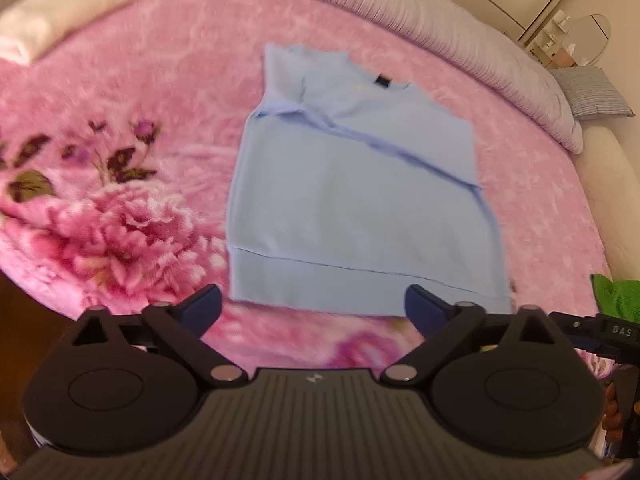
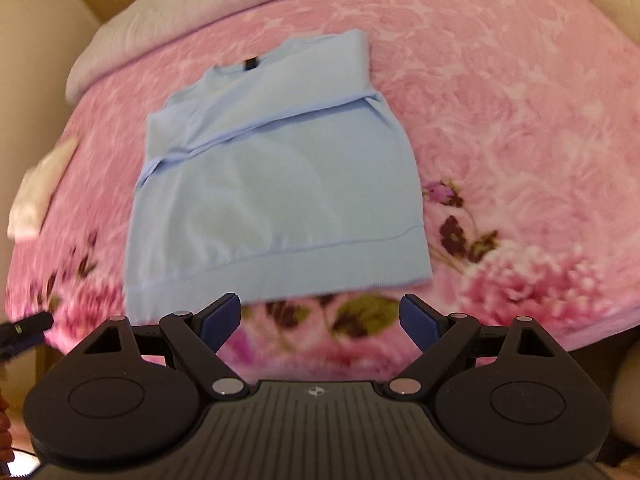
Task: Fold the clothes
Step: 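Move both open grippers to the sweatshirt hem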
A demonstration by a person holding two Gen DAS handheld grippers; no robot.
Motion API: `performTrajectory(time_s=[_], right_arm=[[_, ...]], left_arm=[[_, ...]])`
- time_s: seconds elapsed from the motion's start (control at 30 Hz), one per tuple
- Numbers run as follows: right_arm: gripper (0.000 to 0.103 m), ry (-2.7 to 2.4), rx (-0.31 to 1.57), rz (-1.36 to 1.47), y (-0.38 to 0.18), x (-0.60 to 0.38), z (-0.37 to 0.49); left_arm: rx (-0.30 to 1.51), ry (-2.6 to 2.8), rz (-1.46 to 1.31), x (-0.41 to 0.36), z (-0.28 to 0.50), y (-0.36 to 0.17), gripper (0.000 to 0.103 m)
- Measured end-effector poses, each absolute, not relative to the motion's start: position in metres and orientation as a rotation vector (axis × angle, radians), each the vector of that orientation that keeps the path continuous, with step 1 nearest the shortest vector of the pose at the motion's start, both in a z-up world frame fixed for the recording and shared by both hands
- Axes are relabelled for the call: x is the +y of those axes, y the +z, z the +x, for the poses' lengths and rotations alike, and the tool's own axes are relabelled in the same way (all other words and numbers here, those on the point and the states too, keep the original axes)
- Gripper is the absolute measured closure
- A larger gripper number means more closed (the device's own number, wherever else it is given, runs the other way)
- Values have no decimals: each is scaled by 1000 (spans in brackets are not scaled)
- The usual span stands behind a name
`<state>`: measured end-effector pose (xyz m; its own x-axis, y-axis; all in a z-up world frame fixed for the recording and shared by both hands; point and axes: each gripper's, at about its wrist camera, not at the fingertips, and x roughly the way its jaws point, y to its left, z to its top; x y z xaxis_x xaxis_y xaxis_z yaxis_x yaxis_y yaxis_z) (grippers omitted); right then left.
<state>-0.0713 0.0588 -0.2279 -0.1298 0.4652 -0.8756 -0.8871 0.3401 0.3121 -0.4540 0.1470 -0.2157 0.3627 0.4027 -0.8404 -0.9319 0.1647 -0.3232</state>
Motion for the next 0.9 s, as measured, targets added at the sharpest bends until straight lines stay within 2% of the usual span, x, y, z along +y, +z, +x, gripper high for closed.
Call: performTrajectory(time_s=[0.2,0.5,0.6,0.7,0.8,0.9], right_arm=[[22,1229,1184,-211,-301,61,-33],[33,1317,1151,21,-344,27,-4],[37,1306,1159,56,-343,10,-8],[38,1295,1251,153,-334,0,-8],[38,1333,1204,91,-322,5,-6],[41,1337,1263,120,-328,13,11]], left_arm=[[607,966,-1064,202,-485,-301,36],[503,827,-992,209,-516,-348,38],[436,784,-1019,204,-536,-350,41],[369,764,-1101,202,-554,-348,41],[351,790,-1114,205,-559,-352,41],[320,802,-1188,209,-560,-363,41]])
